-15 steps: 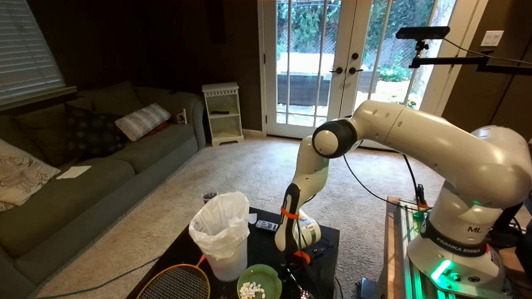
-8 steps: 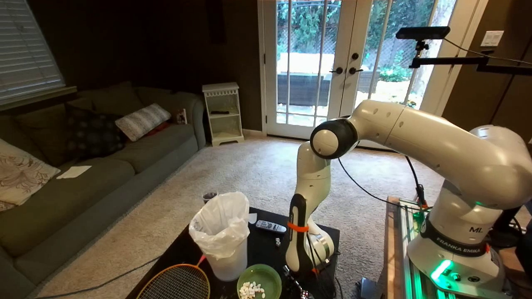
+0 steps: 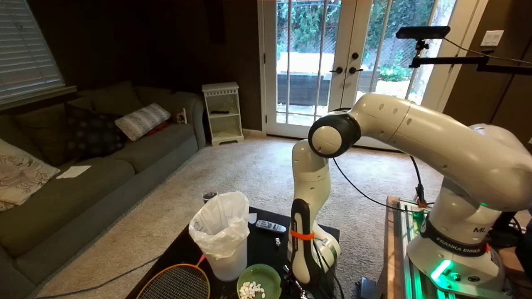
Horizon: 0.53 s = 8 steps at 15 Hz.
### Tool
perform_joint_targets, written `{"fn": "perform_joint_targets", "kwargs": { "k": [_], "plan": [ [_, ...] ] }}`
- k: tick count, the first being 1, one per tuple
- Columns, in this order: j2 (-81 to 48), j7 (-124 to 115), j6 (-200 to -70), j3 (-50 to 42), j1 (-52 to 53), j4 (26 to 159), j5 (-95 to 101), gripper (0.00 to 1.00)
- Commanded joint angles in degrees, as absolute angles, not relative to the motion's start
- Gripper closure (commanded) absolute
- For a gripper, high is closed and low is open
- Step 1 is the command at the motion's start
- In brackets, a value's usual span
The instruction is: Put the silver spoon on the green plate.
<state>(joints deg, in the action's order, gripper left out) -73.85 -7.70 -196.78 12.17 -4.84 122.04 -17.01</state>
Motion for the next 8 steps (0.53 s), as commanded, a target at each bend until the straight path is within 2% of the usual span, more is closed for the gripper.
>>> {"fn": "perform_joint_targets", "kwargs": {
  "k": [1,3,6,7,8],
  "plan": [
    [-74.16,-11.15,-196.93,10.84,-4.42,121.29,-15.91,0.00],
    [-74.59,-12.37,-197.09,10.54,-5.28,120.83,-16.10,0.00],
    [-75.19,-13.75,-195.66,9.77,-5.39,119.76,-16.30,0.06],
    [-75.33,-14.12,-194.98,9.14,-4.86,119.40,-16.64,0.14],
    [-75.58,-14.31,-194.03,8.74,-4.78,118.95,-16.67,0.12]
  ]
}}
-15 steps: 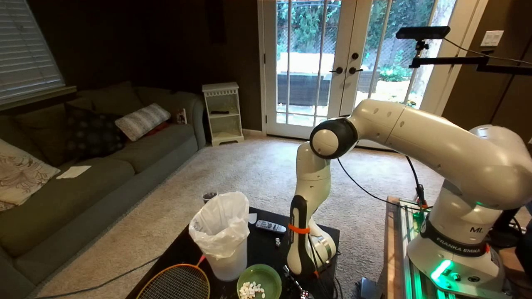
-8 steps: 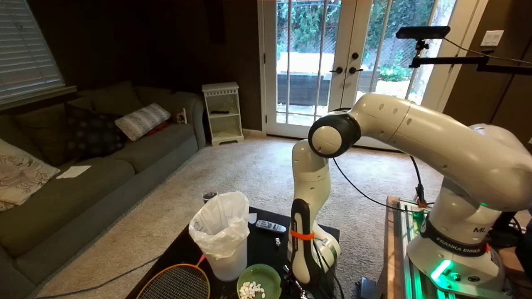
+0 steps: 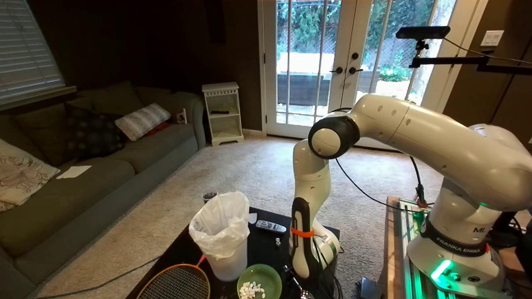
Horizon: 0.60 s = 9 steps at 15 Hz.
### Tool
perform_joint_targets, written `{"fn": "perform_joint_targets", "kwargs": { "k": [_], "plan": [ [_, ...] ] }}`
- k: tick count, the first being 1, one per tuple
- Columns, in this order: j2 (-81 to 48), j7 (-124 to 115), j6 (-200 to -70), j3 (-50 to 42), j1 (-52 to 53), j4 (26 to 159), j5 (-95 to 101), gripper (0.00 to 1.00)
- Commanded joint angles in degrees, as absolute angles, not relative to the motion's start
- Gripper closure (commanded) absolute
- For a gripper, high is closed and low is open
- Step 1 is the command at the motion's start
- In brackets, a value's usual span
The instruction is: Put the silver spoon on the green plate.
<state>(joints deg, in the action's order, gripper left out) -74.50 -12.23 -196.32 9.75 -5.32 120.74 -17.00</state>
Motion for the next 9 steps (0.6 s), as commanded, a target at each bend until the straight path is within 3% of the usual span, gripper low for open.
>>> {"fn": "perform_joint_targets", "kwargs": {
  "k": [1,7,9],
  "plan": [
    [-75.86,-14.42,-193.06,8.39,-4.65,118.48,-16.70,0.20],
    [-77.72,-14.53,-187.37,7.58,-3.74,115.14,-16.53,0.51],
    [-77.93,-14.38,-186.24,7.52,-3.60,114.49,-16.46,0.47]
  ]
}}
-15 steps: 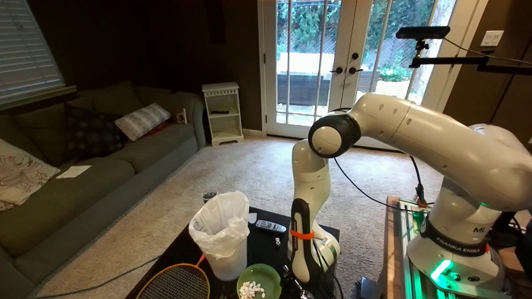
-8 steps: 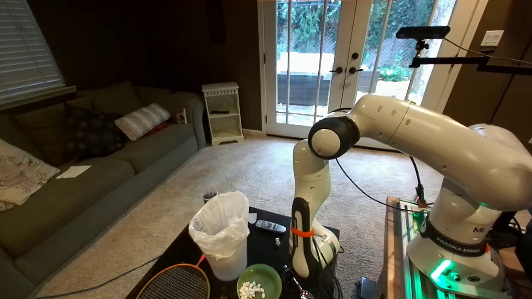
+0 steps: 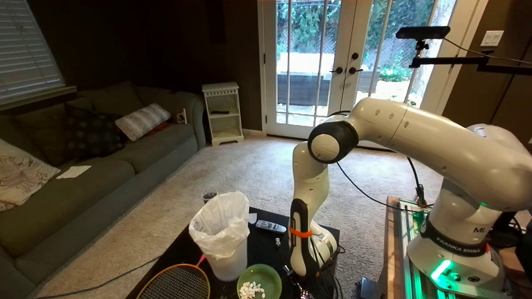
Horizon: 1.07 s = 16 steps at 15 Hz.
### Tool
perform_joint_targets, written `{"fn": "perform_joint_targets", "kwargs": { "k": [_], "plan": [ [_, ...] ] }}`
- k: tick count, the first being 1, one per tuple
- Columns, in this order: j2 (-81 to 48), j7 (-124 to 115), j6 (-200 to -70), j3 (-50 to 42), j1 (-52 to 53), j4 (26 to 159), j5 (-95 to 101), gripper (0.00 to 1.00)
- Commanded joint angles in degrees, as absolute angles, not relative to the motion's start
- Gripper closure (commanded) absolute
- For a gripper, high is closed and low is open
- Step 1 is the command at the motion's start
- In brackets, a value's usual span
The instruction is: Put the silver spoon on the green plate.
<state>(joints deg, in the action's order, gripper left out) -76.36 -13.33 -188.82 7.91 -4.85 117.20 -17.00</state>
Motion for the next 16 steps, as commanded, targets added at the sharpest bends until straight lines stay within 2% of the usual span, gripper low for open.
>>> {"fn": "perform_joint_targets", "kwargs": {
  "k": [1,2,3,7,16],
  "plan": [
    [-77.91,-14.37,-186.07,7.60,-3.54,114.26,-16.48,0.52],
    [-77.94,-14.37,-185.72,7.62,-3.50,114.04,-16.51,0.60],
    [-77.98,-14.38,-185.42,7.72,-3.58,113.87,-16.53,0.77],
    [-78.03,-14.39,-184.80,8.21,-3.43,113.15,-16.62,0.99],
    [-73.55,-14.15,-183.89,8.91,-2.71,116.70,-16.64,0.97]
  ]
}}
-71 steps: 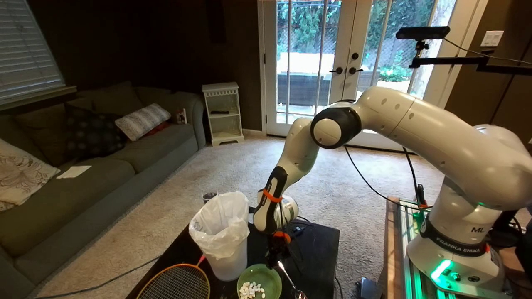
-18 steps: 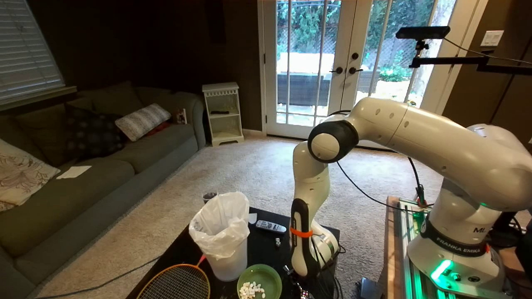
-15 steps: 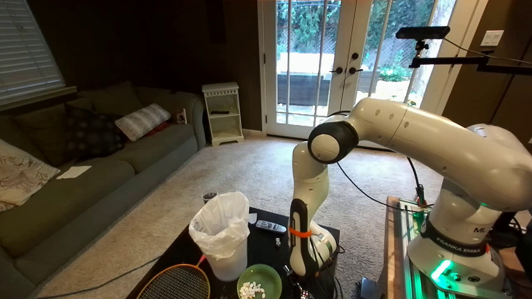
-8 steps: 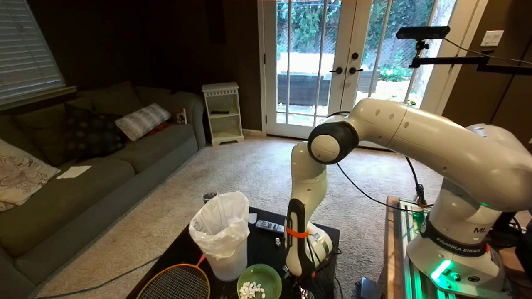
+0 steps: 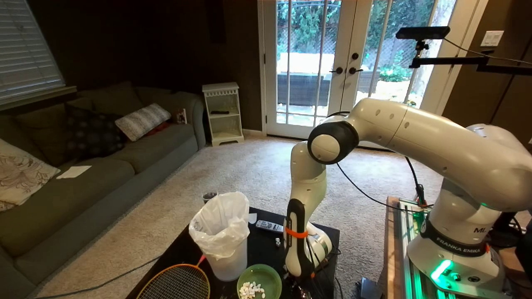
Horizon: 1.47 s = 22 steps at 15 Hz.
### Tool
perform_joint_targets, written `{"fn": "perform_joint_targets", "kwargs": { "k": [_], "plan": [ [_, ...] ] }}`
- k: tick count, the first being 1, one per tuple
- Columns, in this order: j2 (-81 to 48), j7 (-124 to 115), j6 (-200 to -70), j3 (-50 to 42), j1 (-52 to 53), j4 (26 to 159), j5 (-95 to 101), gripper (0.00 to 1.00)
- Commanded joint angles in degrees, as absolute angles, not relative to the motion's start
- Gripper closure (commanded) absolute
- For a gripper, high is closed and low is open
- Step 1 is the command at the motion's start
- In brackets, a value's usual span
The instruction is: Put the silver spoon on the green plate.
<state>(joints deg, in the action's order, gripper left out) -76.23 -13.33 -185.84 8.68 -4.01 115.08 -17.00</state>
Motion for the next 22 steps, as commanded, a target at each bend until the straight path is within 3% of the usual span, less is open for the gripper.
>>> {"fn": "perform_joint_targets", "kwargs": {
  "k": [1,12,22],
  "plan": [
    [-72.80,-14.04,-183.17,9.19,-2.66,117.01,-16.54,0.97],
    [-63.53,-14.46,-172.19,10.29,-1.42,114.95,-17.18,0.97],
    [-70.93,-12.42,-162.35,13.08,-6.22,101.00,-18.99,0.97]
  ]
}}
